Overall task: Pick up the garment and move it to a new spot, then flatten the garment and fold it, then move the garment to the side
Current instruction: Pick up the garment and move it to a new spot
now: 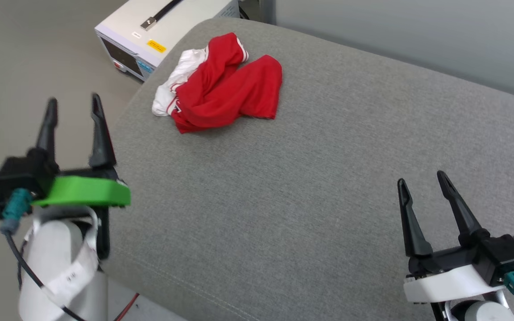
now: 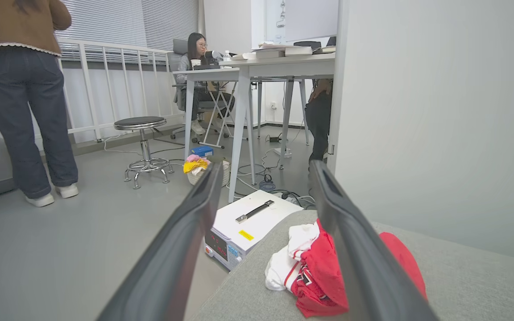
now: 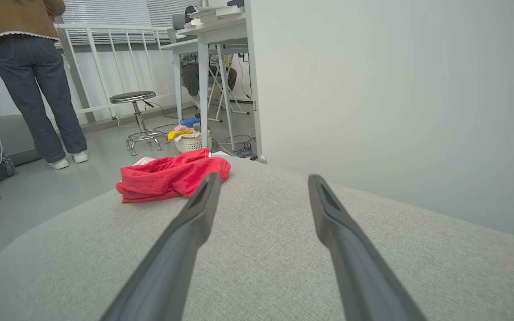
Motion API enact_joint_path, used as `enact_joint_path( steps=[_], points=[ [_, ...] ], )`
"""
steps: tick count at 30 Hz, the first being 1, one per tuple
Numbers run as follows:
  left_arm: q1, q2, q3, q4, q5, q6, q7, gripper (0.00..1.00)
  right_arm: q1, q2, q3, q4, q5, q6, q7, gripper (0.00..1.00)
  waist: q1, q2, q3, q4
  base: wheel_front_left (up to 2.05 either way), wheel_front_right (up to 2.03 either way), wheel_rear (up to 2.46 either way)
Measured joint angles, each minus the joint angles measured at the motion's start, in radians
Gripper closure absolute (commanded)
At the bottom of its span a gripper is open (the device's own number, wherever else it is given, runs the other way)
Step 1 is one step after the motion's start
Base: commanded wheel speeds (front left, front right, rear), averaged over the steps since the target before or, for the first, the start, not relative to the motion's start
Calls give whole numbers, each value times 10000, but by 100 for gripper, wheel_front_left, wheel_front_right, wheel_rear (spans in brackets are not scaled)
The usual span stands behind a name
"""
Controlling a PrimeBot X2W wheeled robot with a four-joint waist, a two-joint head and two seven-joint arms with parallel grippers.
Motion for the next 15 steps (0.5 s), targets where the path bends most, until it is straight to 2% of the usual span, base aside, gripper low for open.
enact_joint_path(
  steps=[5, 9, 11, 13, 15],
  points=[
    [-2065, 663, 387, 1007, -418, -562, 0, 0, -514, 6, 48, -311, -322, 0, -2, 0, 1, 0, 682, -514, 0, 0, 0],
    [-3348, 1344, -153, 2056, -692, -688, -13, 0, -851, 6, 94, -510, -410, 0, -2, 0, 1, 0, 1278, -899, 0, 0, 0],
    [-4096, 1866, -591, 2700, -1035, -700, 224, 0, -1074, 8, 150, -621, -445, 0, -2, 0, 1, 0, 1625, -1102, 0, 0, 0],
    [-4821, 2351, -1244, 3208, -1682, -708, 871, 0, -1293, 10, 198, -706, -483, 0, -2, 0, 1, 0, 1937, -1281, 0, 0, 0],
    [-5506, 2757, -2025, 3687, -2882, -731, 2096, 0, -1480, 10, 209, -803, -525, 0, -2, 0, 2, 0, 2267, -1471, 0, 0, 0]
  ],
)
